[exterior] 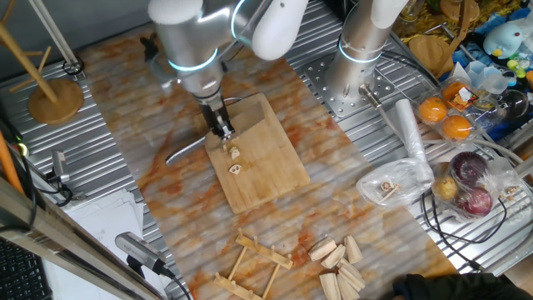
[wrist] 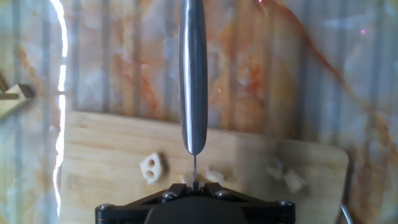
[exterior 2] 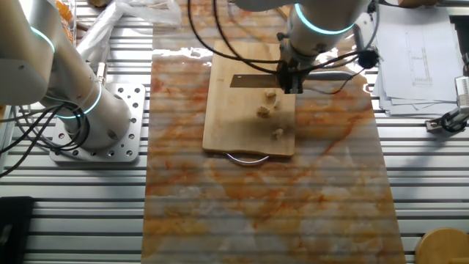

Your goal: Slice the lotus root

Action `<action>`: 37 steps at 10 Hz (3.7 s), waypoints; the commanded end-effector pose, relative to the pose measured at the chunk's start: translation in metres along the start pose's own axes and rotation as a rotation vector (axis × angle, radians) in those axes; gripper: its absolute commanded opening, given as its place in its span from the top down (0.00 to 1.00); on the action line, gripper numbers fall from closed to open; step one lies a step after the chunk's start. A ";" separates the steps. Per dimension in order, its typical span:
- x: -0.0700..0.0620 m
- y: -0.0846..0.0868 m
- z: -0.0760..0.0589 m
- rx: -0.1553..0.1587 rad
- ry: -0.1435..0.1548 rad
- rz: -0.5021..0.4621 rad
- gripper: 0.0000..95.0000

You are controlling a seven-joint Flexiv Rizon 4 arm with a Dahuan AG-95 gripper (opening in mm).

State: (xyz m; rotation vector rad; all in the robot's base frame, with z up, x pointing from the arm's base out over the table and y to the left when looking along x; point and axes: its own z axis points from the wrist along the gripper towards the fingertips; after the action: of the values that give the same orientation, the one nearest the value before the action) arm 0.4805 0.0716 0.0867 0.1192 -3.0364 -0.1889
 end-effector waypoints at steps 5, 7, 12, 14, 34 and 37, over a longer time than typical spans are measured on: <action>0.001 0.009 0.013 -0.002 -0.005 -0.012 1.00; 0.009 0.005 0.023 -0.002 -0.024 -0.024 1.00; 0.017 -0.001 0.028 0.020 -0.033 -0.051 1.00; 0.016 -0.004 0.031 0.036 -0.034 -0.068 1.00; 0.015 -0.038 0.021 0.108 -0.021 -0.254 1.00; 0.015 -0.039 0.022 0.108 -0.020 -0.258 1.00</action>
State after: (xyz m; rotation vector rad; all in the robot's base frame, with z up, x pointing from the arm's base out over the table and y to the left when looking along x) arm 0.4670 0.0345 0.0609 0.5179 -3.0418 -0.0429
